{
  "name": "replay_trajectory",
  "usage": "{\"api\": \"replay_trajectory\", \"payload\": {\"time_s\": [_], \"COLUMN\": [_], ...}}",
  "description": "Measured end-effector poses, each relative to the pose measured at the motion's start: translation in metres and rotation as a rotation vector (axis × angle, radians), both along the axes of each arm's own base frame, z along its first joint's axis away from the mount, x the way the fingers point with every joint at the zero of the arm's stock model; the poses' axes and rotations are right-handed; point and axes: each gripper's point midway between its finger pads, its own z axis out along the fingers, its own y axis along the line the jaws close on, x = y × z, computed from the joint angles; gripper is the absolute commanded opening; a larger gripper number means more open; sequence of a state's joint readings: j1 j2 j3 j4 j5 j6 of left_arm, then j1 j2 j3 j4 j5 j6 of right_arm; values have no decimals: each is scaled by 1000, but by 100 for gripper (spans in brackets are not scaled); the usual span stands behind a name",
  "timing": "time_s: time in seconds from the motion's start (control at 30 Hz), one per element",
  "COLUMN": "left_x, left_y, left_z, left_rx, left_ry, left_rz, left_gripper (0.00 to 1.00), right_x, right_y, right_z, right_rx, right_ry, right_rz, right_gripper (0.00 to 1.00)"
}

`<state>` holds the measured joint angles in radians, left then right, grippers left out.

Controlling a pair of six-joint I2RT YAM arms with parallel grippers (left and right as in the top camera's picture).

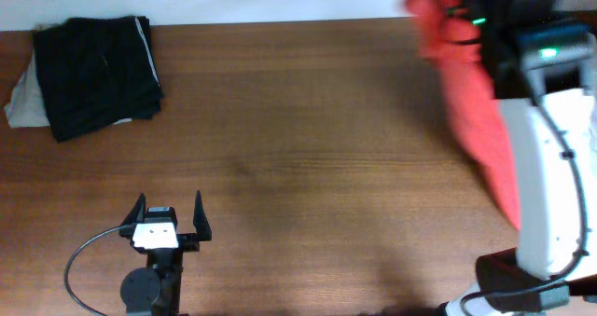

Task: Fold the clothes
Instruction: 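Lift the red T-shirt with the right gripper and drop it mid-table, then grasp the T-shirt's left edge with left gripper, right edge with right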

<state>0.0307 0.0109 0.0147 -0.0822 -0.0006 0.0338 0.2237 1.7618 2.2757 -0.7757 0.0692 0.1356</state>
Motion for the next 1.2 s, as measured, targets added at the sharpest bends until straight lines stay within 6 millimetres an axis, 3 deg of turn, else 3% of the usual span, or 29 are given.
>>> {"api": "replay_trajectory", "payload": {"time_s": [0.1, 0.13, 0.17, 0.23, 0.3, 0.33, 0.37, 0.4, 0.43, 0.5, 0.53, 0.6, 0.73, 0.8, 0.83, 0.93, 1.03, 1.2], "left_x": [0, 0, 0, 0, 0, 0, 0, 0, 0, 0, 0, 0, 0, 0, 0, 0, 0, 0], "left_y": [0, 0, 0, 0, 0, 0, 0, 0, 0, 0, 0, 0, 0, 0, 0, 0, 0, 0], "left_z": [0, 0, 0, 0, 0, 0, 0, 0, 0, 0, 0, 0, 0, 0, 0, 0, 0, 0], "left_rx": [0, 0, 0, 0, 0, 0, 0, 0, 0, 0, 0, 0, 0, 0, 0, 0, 0, 0], "left_ry": [0, 0, 0, 0, 0, 0, 0, 0, 0, 0, 0, 0, 0, 0, 0, 0, 0, 0], "left_rz": [0, 0, 0, 0, 0, 0, 0, 0, 0, 0, 0, 0, 0, 0, 0, 0, 0, 0], "left_gripper": [99, 99, 99, 99, 99, 99, 99, 99, 99, 99, 99, 99, 99, 99, 99, 99, 99, 99], "right_x": [-16, -21, -33, -56, -82, -95, -96, -93, -86, -73, -59, -46, -24, -23, -25, -41, -51, -43], "right_y": [132, 165, 224, 291, 338, 353, 352, 347, 334, 303, 263, 216, 82, 30, -12, -72, -106, -98], "right_z": [-35, -49, -77, -120, -152, -159, -157, -154, -151, -147, -143, -138, -154, -167, -176, -192, -197, -211], "right_rx": [28, 40, 56, 61, 49, 41, 42, 43, 42, 33, 22, 5, -2, 6, 21, 53, 80, 73], "right_ry": [83, 111, 167, 259, 326, 340, 337, 334, 338, 357, 382, 408, 557, 635, 691, 804, 848, 857], "right_rz": [308, 383, 517, 662, 756, 785, 785, 775, 747, 681, 584, 476, 188, 78, -13, -142, -218, -201], "right_gripper": [4, 4, 9, 18, 22, 29, 38, 48, 64, 84, 99, 99, 99, 99, 99, 98, 99, 99]}}
